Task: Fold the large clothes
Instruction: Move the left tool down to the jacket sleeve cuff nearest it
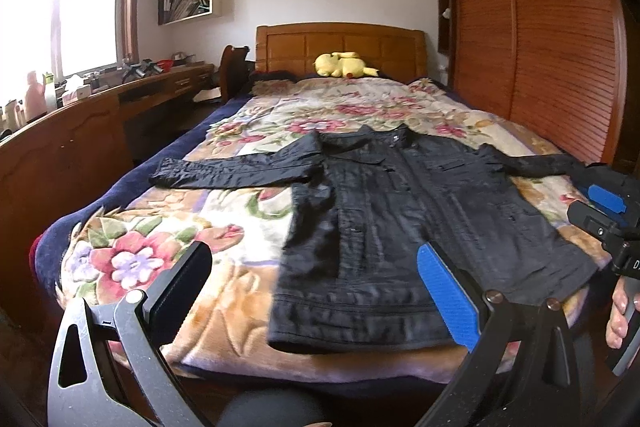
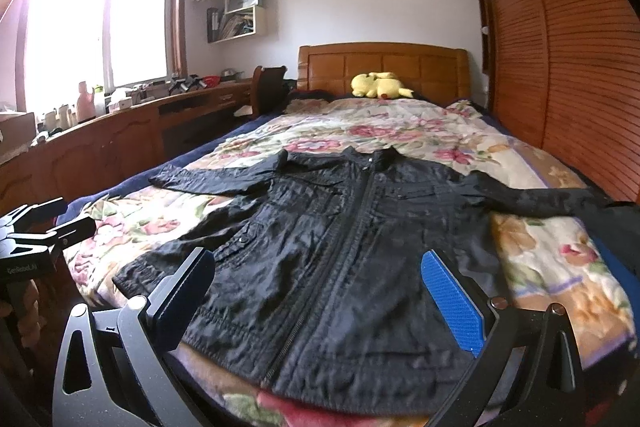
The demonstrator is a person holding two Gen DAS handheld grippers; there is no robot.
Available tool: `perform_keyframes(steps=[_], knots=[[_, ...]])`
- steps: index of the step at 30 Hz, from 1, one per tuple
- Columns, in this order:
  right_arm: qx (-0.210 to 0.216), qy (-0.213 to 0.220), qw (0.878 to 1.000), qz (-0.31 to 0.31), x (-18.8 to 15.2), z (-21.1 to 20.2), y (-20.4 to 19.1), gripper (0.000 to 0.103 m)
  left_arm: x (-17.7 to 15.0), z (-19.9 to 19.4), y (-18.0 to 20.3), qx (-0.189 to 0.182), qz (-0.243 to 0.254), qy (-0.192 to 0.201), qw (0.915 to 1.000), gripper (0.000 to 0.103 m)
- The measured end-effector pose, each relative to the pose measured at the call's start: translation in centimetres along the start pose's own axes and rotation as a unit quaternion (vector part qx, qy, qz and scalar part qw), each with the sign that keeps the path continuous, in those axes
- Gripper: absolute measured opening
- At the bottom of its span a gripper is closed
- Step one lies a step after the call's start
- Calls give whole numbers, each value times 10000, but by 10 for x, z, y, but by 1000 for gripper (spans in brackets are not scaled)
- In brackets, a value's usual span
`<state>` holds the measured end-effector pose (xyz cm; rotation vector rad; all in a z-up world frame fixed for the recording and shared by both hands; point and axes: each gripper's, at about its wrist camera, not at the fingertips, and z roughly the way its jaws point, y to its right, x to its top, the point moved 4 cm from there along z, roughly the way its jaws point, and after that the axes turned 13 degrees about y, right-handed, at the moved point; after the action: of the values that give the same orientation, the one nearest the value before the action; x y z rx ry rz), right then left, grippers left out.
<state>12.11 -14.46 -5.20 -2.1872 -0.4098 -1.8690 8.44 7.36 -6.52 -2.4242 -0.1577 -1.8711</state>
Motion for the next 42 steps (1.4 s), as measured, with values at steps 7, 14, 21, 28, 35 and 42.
perform_keyframes(steps=[7,14,21,28,35,42], knots=[[216,-219,9994,-143,-13,37,-8,103,-19,23,-32,291,-120,-178,9993,103],[516,-430,9974,-262,-22,81,-21,103,-42,51,-64,536,-166,-411,9976,103],[695,-515,9957,-336,-16,122,-29,103,-53,87,-100,732,-321,-623,9948,103],[790,-735,9932,-434,-24,169,-38,103,-54,130,-141,807,-396,-767,9930,103],[955,-1006,9889,-530,-23,210,-44,103,-52,177,-181,690,-466,-1049,9910,103],[947,-1000,9867,-861,-16,250,-51,103,-44,229,-204,776,-230,-1266,9886,97]])
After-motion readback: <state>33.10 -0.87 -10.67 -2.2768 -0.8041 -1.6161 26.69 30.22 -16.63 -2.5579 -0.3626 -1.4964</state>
